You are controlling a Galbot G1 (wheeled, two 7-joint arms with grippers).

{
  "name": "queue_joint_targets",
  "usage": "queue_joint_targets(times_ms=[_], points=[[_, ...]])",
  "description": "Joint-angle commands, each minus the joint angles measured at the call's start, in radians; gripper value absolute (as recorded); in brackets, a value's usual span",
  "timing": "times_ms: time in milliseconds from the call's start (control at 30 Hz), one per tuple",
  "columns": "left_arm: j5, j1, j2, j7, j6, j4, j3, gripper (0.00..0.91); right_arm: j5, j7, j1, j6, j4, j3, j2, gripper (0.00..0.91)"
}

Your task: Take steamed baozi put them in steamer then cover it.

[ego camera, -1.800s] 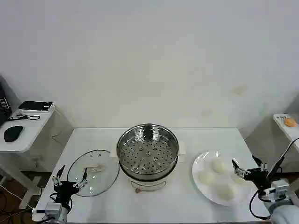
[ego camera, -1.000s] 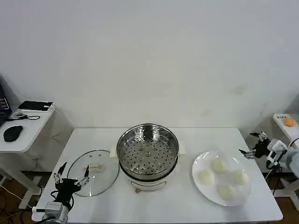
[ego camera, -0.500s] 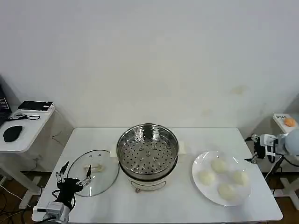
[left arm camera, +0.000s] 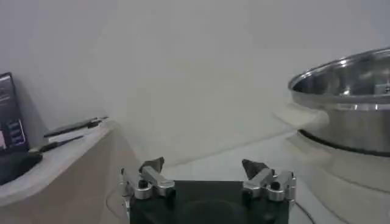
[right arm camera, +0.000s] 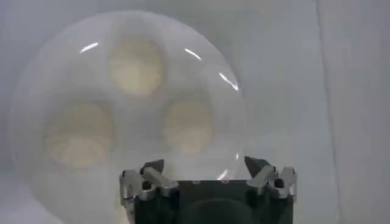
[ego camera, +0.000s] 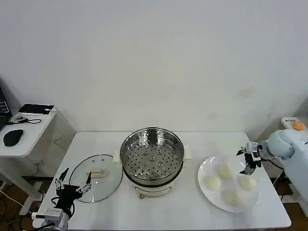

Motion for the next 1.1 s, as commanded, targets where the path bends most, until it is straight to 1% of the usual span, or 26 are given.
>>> queue_joint_targets(times_ms=[33, 467, 833, 967, 1033, 1067, 1100], points=[[0.002, 0.000, 0.003, 0.002, 0.001, 0.007, -0.001, 0.907, -0.015, -0.010, 0.041, 0.007, -0.053, -0.060, 0.056, 0.907], [0.003, -0.007, 0.013, -0.001, -0.004, 0.036, -0.013, 0.907, -0.099, -0.013, 0.066, 0.018, -0.113, -0.100, 0.108, 0.907], [0.018, -0.007, 0.008, -0.005, -0.007, 0.054, -0.007, 0.907, -0.105, -0.008, 0.051, 0.025, -0.139, -0.095, 0.117, 0.907], [0.018, -0.010, 0.006, -0.005, -0.007, 0.055, -0.006, 0.907, -0.096, 0.021, 0.049, 0.023, -0.155, -0.093, 0.127, 0.907], [0.017, -0.010, 0.004, -0.005, -0.007, 0.056, -0.006, 0.907, -0.096, 0.021, 0.046, 0.023, -0.154, -0.088, 0.127, 0.907], [0.017, -0.010, 0.003, -0.005, -0.007, 0.056, -0.007, 0.907, -0.097, 0.021, 0.041, 0.022, -0.149, -0.086, 0.122, 0.887], [0.017, -0.010, 0.003, -0.005, -0.007, 0.057, -0.007, 0.907, -0.097, 0.020, 0.039, 0.021, -0.146, -0.085, 0.120, 0.746]])
